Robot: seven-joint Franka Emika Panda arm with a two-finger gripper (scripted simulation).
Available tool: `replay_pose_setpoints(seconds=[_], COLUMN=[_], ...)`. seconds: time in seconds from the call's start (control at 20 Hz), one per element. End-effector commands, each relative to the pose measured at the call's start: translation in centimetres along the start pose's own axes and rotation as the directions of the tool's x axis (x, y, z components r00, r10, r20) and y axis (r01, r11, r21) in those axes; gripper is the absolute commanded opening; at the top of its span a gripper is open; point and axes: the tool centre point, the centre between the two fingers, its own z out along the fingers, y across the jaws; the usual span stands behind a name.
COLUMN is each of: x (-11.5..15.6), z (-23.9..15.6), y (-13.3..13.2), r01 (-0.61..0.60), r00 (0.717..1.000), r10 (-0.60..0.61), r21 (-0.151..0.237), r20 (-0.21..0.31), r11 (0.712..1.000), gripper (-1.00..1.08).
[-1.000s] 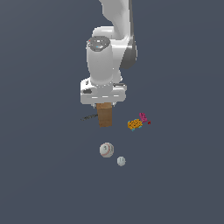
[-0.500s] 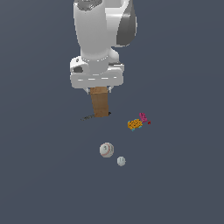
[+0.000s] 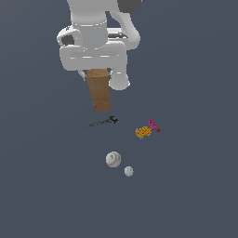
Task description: Pick up a designated object from a clutter of objects.
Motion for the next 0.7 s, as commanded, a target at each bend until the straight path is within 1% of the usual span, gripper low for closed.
replay_pose_setpoints(seconds=[0.0,0.35,0.65], x=[-0.1,-0.2,-0.1], z=[-2.1,-5.2,-5.8], y=[0.4,1.0,1.2], r01=[0.0,0.0,0.0], r00=[1.0,1.0,1.0], r10=[0.0,0.0,0.0], r21=[-0.002,-0.002,-0.002], r20=[-0.007,-0.006,-0.006], r11=[1.0,1.0,1.0], gripper=[-1.0,-1.0,-1.0])
